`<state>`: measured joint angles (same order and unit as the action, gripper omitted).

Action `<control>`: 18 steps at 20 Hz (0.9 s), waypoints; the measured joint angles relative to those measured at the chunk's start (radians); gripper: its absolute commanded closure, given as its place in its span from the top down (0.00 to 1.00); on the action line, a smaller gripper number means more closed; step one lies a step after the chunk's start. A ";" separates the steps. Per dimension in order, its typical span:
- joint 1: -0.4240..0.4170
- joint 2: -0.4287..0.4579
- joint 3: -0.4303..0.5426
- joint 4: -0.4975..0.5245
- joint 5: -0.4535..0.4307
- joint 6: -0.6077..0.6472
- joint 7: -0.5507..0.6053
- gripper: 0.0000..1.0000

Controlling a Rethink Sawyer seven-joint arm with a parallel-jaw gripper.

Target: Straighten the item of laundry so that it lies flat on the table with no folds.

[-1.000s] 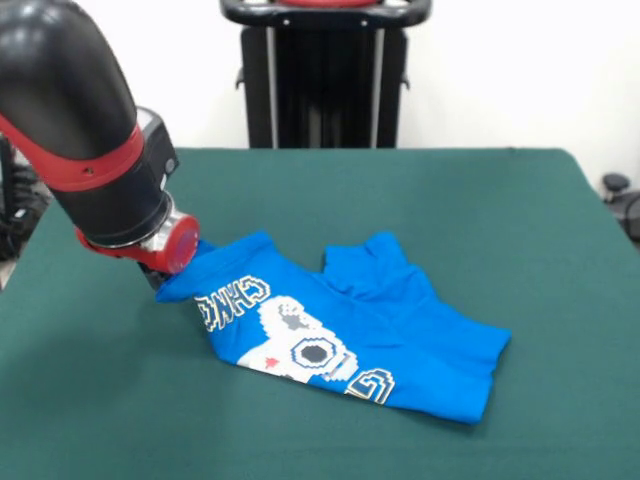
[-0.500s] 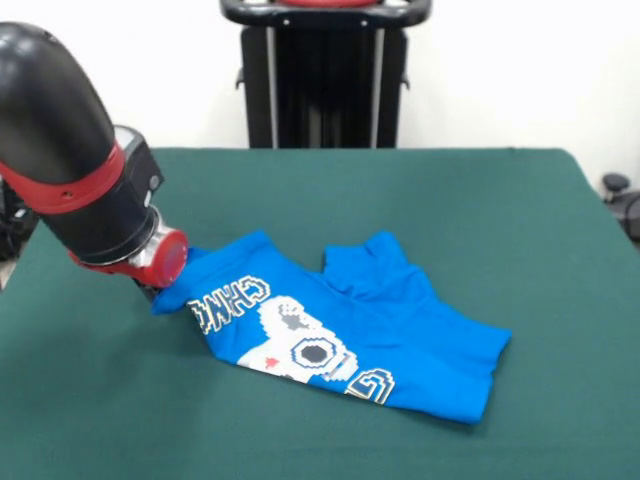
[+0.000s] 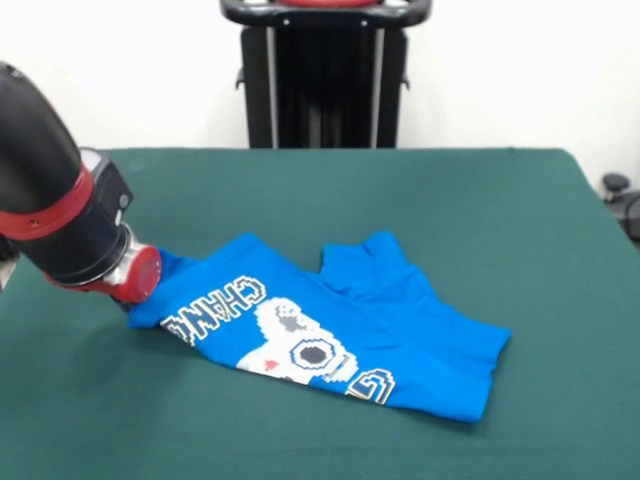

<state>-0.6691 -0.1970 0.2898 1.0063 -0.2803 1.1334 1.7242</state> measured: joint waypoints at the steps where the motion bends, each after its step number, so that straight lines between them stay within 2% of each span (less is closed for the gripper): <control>1: -0.006 0.007 0.007 -0.007 -0.006 0.002 -0.012 0.00; 11: -0.013 0.011 0.021 -0.011 -0.014 0.007 -0.038 0.00; 12: -0.013 0.011 0.022 -0.011 -0.014 0.007 -0.038 1.00; 18: -0.009 0.008 0.042 -0.011 -0.017 0.006 -0.038 1.00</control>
<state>-0.6784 -0.1890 0.3322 0.9953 -0.2977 1.1398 1.6862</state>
